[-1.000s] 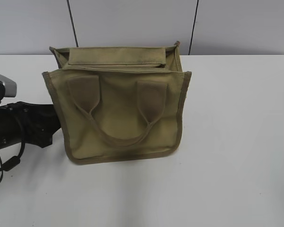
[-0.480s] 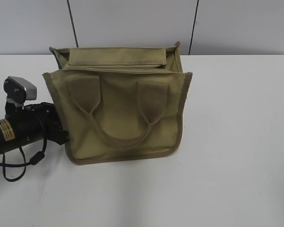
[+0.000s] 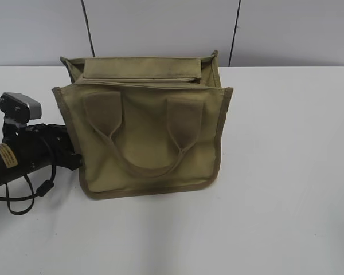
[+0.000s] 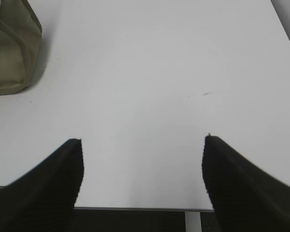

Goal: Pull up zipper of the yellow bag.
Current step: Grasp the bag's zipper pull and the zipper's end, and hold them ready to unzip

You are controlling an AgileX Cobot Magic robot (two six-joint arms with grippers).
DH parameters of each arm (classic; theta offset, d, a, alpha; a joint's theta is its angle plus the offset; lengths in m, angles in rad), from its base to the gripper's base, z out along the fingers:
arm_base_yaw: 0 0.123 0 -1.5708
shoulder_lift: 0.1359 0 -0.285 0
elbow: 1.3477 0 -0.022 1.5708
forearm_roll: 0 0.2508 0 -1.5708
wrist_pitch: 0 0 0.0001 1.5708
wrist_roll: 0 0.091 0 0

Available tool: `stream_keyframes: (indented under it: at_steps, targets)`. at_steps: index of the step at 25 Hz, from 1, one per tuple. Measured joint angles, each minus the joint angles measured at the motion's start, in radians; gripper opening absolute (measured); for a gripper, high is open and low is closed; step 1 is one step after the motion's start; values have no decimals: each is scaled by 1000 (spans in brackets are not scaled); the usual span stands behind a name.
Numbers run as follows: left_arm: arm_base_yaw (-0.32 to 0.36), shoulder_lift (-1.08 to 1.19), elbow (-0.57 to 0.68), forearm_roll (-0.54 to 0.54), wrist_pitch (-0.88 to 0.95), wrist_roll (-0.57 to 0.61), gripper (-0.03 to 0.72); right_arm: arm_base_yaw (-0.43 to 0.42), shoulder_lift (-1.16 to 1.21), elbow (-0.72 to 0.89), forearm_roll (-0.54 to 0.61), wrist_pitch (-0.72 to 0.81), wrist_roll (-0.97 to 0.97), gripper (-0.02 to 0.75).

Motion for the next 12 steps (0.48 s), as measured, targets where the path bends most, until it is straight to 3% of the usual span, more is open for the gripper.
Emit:
stream_keyframes:
  at_steps: [12]
  targets:
    - [0, -102, 55, -74, 9, 3, 2, 0, 0, 0, 0, 0, 0, 584]
